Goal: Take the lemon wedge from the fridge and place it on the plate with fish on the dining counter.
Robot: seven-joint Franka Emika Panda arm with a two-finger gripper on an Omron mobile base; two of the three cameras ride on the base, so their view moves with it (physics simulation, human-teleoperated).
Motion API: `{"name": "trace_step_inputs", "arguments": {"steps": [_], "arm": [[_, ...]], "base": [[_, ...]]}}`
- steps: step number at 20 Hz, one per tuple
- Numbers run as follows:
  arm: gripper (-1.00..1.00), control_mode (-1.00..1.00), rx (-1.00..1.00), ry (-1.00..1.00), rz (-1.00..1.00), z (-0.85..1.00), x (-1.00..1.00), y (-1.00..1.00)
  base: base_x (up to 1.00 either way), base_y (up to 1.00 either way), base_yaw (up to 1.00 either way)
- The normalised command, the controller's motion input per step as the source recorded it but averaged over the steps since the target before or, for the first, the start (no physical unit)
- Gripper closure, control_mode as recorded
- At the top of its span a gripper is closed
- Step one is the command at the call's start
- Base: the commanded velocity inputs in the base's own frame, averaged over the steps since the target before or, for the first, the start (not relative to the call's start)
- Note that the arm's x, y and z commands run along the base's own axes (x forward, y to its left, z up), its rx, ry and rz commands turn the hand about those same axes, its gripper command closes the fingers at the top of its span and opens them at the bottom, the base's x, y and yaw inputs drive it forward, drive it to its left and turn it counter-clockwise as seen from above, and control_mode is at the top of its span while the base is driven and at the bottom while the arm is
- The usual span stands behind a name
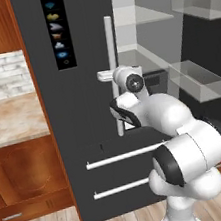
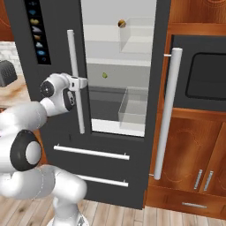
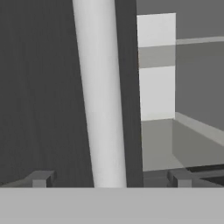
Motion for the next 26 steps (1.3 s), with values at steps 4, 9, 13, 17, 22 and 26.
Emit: {"name": "trace_step_inputs", "arguments": {"steps": [4,9,13,17,22,26], "arm": [[-1.00,-1.00,0.00,0.00,0.00,-0.11,0.89,0.02],[-1.00,-1.00,0.00,0.00,0.00,-0.11,0.93,0.20],[1.00,-1.00,0.00,0.00,-0.01,-0.06,0.60,0.20],[1.00,-1.00,0.00,-0.01,0.00,0.00,-0.13,0.01],[1.00,-1.00,0.00,0.01,0.00,0.07,-0.74,0.38],[1.00,-1.00,0.00,0.07,0.00,0.33,-0.97,0.75]], "base": [[0.00,0.00,0.00],[0.00,0.00,0.00],[0.00,0.00,0.00],[0.00,0.00,0.00],[0.00,0.00,0.00],[0.00,0.00,0.00]]}}
